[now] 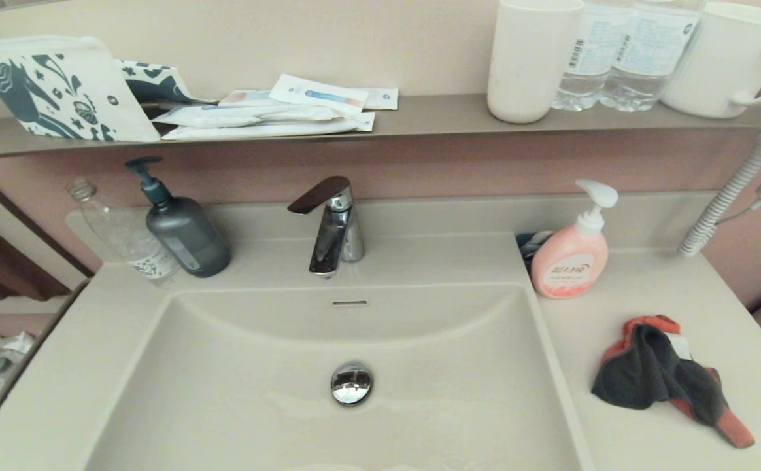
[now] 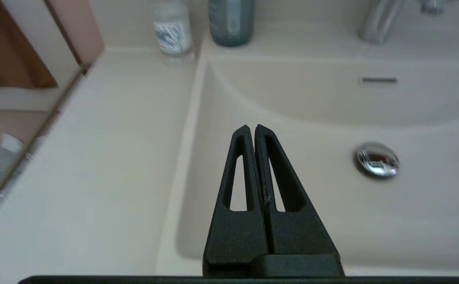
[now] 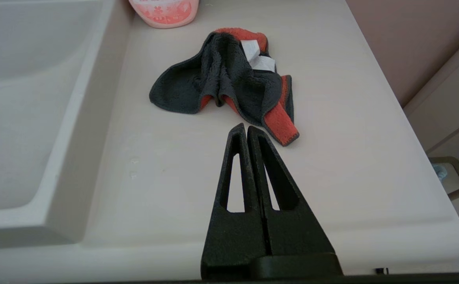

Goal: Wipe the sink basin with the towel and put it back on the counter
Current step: Pick up the cloth

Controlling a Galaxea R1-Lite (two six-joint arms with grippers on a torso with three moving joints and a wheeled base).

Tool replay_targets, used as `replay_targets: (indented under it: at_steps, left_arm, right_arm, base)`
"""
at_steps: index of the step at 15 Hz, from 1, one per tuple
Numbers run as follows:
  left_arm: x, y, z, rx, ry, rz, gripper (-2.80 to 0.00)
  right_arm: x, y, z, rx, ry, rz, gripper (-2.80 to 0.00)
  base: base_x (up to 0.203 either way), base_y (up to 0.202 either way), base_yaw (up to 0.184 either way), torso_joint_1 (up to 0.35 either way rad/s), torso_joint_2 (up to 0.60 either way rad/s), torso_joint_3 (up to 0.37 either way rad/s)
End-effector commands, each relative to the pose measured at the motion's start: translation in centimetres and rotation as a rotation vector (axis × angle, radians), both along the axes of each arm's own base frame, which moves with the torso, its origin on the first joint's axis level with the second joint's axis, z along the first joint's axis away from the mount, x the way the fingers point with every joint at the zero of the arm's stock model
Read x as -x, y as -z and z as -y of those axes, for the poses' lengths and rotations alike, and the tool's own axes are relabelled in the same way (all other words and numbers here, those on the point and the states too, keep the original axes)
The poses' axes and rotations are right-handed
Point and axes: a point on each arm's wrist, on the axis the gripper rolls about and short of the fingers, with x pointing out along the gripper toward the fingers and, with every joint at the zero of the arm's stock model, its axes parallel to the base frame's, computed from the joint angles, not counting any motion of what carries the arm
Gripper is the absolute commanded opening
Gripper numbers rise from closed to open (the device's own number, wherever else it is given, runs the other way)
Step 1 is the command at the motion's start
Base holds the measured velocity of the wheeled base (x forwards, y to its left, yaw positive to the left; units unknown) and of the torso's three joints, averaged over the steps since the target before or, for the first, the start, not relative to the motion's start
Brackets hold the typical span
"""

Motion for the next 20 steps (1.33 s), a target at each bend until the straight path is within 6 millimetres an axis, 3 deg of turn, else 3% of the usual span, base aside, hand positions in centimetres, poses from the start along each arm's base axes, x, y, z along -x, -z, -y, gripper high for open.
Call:
replay_targets:
  at_steps: [1, 16, 20]
  left_arm:
    - [-0.1, 0.4, 0.0, 0.001, 0.004, -0.018, -2.80]
    - [-0.1, 1.1, 0.1, 0.005, 0.059, -0.089, -2.80]
    - [-0.1, 1.1, 0.1, 0.005, 0.059, -0.089, -2.80]
  right_arm:
    - [0.0, 0.0, 0.0, 0.000, 0.000, -0.001, -2.80]
    - [0.0, 0.0, 0.0, 0.005, 0.000, 0.001, -2.80]
    - [0.4, -1.2, 0.0, 0.002, 0.000, 0.043, -2.80]
  base:
    - [0.000, 0.000, 0.000, 0.000, 0.00, 0.000]
    - [0.000, 0.000, 0.000, 0.000, 0.00, 0.000]
    - [0.000, 0.000, 0.000, 0.000, 0.00, 0.000]
